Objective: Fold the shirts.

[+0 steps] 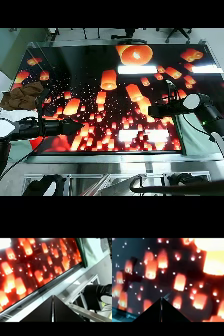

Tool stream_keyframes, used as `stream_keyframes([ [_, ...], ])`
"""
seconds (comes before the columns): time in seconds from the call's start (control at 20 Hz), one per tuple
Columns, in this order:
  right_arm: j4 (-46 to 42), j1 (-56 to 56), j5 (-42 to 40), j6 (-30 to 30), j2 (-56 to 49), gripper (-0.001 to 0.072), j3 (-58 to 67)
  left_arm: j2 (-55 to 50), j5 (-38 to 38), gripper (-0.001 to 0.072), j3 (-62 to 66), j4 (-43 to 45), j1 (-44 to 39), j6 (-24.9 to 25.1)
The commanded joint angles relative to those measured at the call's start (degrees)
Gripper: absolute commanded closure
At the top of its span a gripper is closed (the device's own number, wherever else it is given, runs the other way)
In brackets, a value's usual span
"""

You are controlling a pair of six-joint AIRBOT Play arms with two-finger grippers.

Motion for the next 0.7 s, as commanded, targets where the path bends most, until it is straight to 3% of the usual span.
stream_keyframes([
  [0.0,0.0,0.0,0.0,0.1,0.0,0.069,0.0,0.0,-0.3,0.0689,0.0,0.0,0.0,0.0],
  [0.25,0.0,0.0,0.1,0.1,0.0,0.069,0.0,0.0,-0.7,0.069,0.8,1.1,0.3,0.0],
  [0.45,0.0,0.0,0.1,0.1,0.0,0.069,0.0,-2.7,-1.7,0.0687,10.0,16.6,5.3,-2.3],
  [0.5,0.0,0.0,0.0,0.1,0.0,0.069,0.0,-4.0,-1.7,0.057,12.9,21.6,7.4,-3.0],
  [0.55,0.0,0.0,0.0,0.1,0.0,0.0691,0.0,-5.5,-1.5,0.0108,15.6,26.0,9.7,-3.9],
  [0.6,0.0,0.0,0.0,0.0,0.0,0.069,0.0,-7.2,-1.0,0.0012,17.9,29.9,12.0,-5.7],
  [0.65,0.0,0.0,0.1,0.1,0.0,0.0691,0.0,-9.3,-0.4,0.0012,20.2,33.2,14.8,-6.2],
])
